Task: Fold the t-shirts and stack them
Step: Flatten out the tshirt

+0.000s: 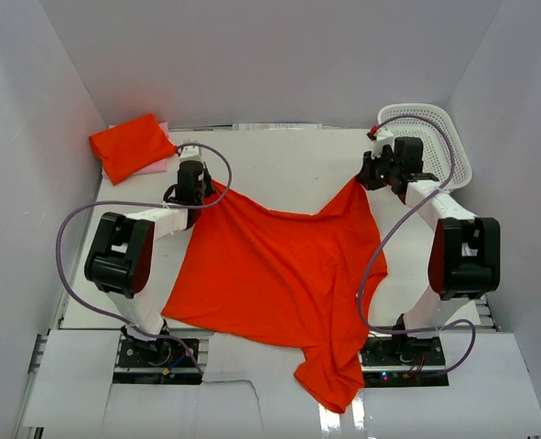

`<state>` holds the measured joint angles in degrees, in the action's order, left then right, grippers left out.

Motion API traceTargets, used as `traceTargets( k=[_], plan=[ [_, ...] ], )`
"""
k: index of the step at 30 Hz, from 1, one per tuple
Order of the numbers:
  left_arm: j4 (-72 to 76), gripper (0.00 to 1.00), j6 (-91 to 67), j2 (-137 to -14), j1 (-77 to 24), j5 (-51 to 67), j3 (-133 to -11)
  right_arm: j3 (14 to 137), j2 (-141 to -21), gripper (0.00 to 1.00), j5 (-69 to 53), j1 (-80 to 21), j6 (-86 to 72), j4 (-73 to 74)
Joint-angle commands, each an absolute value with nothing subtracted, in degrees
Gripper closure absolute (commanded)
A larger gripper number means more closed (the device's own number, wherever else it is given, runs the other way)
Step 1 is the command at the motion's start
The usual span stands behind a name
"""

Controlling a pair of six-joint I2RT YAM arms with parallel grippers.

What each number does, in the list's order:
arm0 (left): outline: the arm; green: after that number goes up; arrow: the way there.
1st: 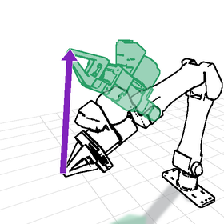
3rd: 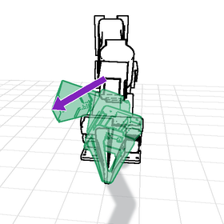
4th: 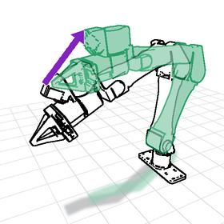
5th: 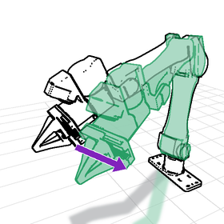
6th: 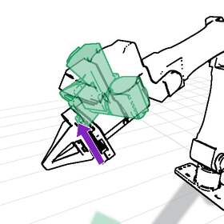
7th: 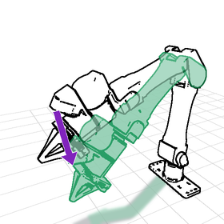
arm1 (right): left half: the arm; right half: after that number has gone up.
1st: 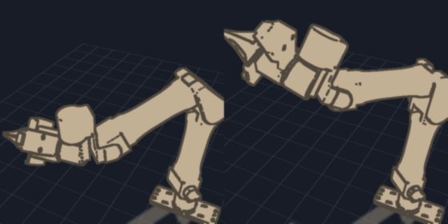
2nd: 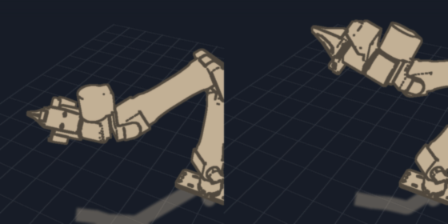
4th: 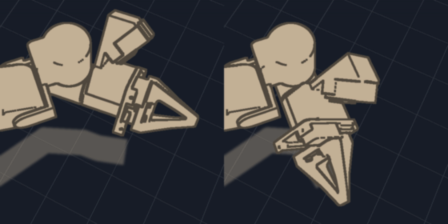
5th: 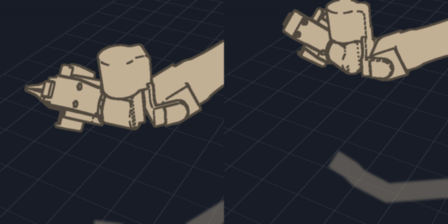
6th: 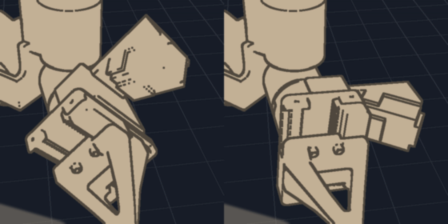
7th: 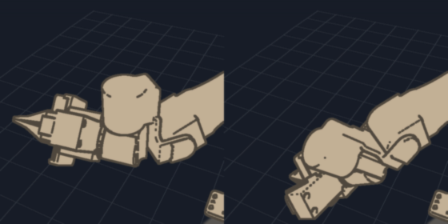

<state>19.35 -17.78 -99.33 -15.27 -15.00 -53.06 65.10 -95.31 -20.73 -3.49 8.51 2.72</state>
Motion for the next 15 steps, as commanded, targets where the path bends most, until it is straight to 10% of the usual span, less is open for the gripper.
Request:
traceTargets(
  k=[1,15],
  plan=[
    [21.6,1.00,-14.2,-102.5,-13.6,-10.0,-59.8,71.9,-99.4,0.92,-17.8,-3.3,9.8,-1.0],
    [21.6,1.00,-9.4,-117.8,-9.1,-3.7,-72.9,90.3,-118.7,0.92,-12.3,-3.3,9.2,-0.1]
  ],
)
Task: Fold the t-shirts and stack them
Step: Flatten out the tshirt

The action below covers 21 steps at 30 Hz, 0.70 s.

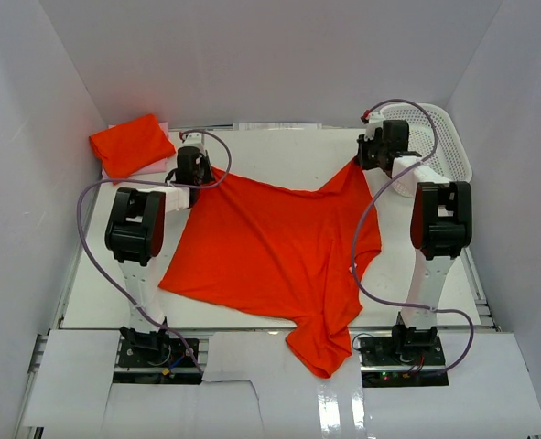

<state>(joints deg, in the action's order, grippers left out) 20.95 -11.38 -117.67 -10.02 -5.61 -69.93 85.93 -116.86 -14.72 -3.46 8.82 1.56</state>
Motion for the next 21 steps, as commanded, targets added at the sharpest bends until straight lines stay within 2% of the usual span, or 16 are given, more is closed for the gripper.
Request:
traceTargets(
  k=[1,15,21],
  plan=[
    [21.5,1.00,-9.2,-118.3,-8.6,-3.6,-73.4,91.1,-119.5,0.92,-12.1,-3.3,9.3,-0.1],
    [21.6,1.00,-7.6,-123.1,-6.3,-0.7,-79.7,108.8,-131.2,0.92,-11.4,-3.6,9.8,6.0],
    [21.6,1.00,-7.3,-125.3,-6.3,2.5,-81.7,110.7,-132.7,0.92,-11.0,-4.4,11.2,6.7]
  ],
)
